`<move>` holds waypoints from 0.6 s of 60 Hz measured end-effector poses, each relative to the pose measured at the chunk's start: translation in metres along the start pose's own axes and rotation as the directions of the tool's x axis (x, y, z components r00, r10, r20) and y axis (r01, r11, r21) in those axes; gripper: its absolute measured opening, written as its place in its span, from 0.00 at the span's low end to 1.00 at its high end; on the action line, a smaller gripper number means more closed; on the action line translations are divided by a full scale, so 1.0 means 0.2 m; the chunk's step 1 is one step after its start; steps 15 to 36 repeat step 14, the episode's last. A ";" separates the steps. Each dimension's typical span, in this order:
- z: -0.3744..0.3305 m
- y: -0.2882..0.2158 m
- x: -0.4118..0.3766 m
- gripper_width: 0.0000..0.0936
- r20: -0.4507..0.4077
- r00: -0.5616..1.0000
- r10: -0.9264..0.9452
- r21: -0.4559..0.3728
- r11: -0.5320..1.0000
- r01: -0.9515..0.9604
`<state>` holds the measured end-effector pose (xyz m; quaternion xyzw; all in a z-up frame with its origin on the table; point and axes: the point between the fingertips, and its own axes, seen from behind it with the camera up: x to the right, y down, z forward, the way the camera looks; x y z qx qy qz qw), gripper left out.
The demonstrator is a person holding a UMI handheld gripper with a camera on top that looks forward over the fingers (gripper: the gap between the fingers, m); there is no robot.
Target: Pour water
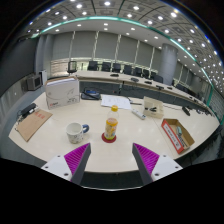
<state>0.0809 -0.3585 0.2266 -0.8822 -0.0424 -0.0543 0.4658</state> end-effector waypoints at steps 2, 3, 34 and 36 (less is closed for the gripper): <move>-0.02 0.00 -0.01 0.92 -0.001 1.000 -0.001 0.004 1.000 0.001; -0.03 0.01 -0.01 0.92 0.000 1.000 0.003 0.006 1.000 -0.003; -0.09 0.04 0.02 0.92 -0.037 0.999 -0.020 0.001 1.000 0.020; -0.09 0.04 0.02 0.92 -0.037 0.999 -0.020 0.001 1.000 0.020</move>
